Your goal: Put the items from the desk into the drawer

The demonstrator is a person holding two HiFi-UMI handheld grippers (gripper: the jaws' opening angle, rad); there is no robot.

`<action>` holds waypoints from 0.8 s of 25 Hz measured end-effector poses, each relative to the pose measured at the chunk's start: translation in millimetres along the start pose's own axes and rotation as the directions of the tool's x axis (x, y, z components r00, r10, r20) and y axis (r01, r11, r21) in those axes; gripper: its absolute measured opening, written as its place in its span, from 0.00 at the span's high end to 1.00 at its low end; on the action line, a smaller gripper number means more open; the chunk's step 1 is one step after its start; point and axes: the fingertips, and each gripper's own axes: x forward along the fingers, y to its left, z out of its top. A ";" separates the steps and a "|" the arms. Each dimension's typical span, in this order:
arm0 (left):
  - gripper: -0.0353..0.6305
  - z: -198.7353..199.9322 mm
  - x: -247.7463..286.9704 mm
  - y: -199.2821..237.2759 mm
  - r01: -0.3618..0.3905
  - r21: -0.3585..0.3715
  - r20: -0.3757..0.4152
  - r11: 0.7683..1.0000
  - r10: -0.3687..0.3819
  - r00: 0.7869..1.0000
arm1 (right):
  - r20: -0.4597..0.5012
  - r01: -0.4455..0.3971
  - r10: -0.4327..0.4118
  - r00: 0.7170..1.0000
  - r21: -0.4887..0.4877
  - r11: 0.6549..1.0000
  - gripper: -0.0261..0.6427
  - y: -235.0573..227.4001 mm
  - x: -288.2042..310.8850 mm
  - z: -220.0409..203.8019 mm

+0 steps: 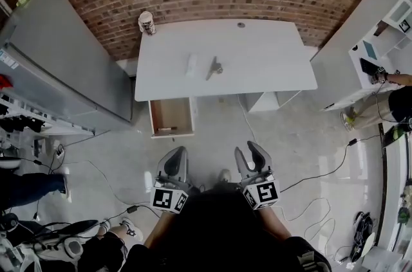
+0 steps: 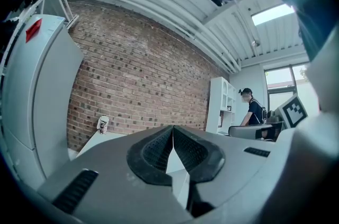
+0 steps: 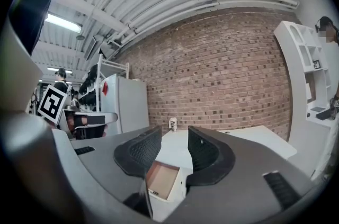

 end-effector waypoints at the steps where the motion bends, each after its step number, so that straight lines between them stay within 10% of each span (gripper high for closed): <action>1: 0.94 -0.8 3.3 -3.9 -0.005 -0.003 0.000 1.000 0.005 1.000 | -0.002 -0.002 0.002 1.000 0.002 1.000 0.76 -5.5 -1.2 -0.6; 20: 0.94 -9.1 63.2 -5.3 -0.103 -0.001 -0.008 0.995 0.103 0.995 | -0.072 -0.113 0.113 0.991 0.014 0.994 0.76 -66.3 58.6 -31.0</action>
